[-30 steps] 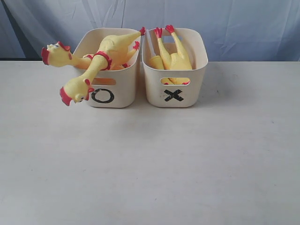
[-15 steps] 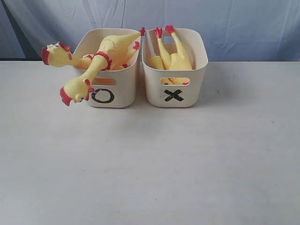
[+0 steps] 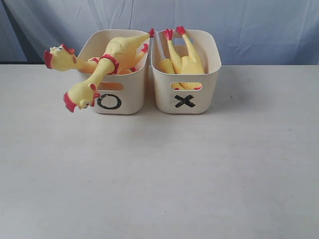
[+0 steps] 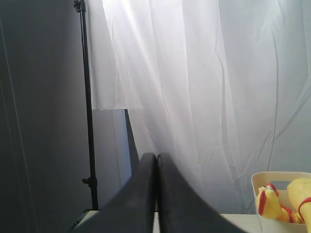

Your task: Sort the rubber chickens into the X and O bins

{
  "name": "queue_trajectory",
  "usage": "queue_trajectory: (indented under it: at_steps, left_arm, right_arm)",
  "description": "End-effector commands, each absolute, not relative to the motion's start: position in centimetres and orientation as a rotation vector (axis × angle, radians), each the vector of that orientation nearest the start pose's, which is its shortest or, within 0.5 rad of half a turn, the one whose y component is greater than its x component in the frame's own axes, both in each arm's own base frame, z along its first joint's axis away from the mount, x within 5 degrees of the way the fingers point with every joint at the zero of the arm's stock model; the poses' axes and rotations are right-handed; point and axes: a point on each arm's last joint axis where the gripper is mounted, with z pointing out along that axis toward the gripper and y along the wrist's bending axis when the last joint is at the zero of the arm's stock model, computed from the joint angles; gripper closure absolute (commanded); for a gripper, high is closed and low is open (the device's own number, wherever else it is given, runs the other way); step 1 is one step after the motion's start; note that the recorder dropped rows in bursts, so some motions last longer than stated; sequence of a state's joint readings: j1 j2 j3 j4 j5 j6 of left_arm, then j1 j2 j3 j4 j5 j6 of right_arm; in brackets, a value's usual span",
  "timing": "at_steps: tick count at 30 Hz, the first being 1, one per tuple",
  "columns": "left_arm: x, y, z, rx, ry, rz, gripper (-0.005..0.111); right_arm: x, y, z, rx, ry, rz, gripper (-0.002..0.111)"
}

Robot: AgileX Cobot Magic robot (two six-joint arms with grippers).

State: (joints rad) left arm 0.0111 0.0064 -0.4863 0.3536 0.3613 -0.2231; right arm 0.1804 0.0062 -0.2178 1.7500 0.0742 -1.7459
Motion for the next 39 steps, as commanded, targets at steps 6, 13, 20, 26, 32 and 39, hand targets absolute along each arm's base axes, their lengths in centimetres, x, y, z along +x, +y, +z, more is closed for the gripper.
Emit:
queue_trajectory:
  at_steps: [6,13,20,26,32,39]
  left_arm:
    - [0.5,1.0,33.6,-0.058,1.345,0.139,0.107]
    - [1.6,0.2,32.5,-0.110,1.285,-0.082,0.107]
    - [3.6,0.1,28.6,-0.115,1.330,-0.106,0.107]
    - [4.7,0.1,25.2,-0.120,1.414,-0.104,0.107]
    - [5.3,0.1,22.7,-0.124,1.480,-0.103,0.107]
    - [5.6,0.1,21.2,-0.122,1.495,-0.104,0.107]
  right_arm:
    - [3.5,1.4,28.5,-0.186,1.246,0.201,0.109]
    - [3.6,1.5,28.2,-0.266,1.247,0.098,0.109]
    - [4.3,1.6,26.2,-0.195,1.314,0.203,0.109]
    - [4.3,1.6,26.2,-0.194,1.314,0.204,0.109]
    - [4.3,1.7,26.1,-0.311,1.304,0.076,0.109]
    - [4.5,1.6,25.2,-0.889,1.170,-0.635,0.109]
